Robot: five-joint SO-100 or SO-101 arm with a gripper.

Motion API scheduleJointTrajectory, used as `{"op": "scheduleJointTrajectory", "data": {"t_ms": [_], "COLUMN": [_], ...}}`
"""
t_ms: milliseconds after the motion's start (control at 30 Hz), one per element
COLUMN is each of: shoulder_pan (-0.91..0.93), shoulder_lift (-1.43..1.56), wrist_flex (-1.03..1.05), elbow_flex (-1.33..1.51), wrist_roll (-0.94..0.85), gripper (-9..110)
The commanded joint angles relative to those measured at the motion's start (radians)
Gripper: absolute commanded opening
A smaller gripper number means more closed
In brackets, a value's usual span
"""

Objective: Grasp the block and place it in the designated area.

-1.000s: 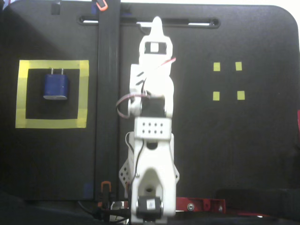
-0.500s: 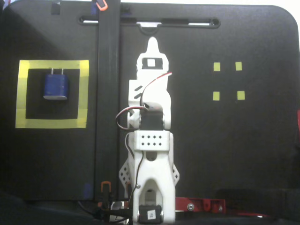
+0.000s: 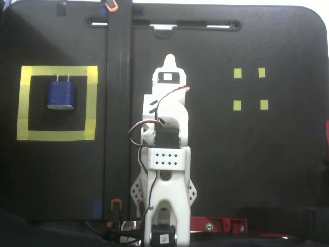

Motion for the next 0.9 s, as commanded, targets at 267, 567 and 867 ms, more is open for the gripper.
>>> {"op": "scheduleJointTrajectory", "data": {"t_ms": [267, 567, 867], "shoulder_pan": [0.002, -0.002, 0.005], "shoulder_lift": [0.035, 0.035, 0.035], "wrist_flex": [0.101, 0.169, 0.172], "elbow_flex": [0.008, 0.008, 0.008], "wrist_roll": [-0.006, -0.006, 0.002], "gripper": [0, 0, 0]}}
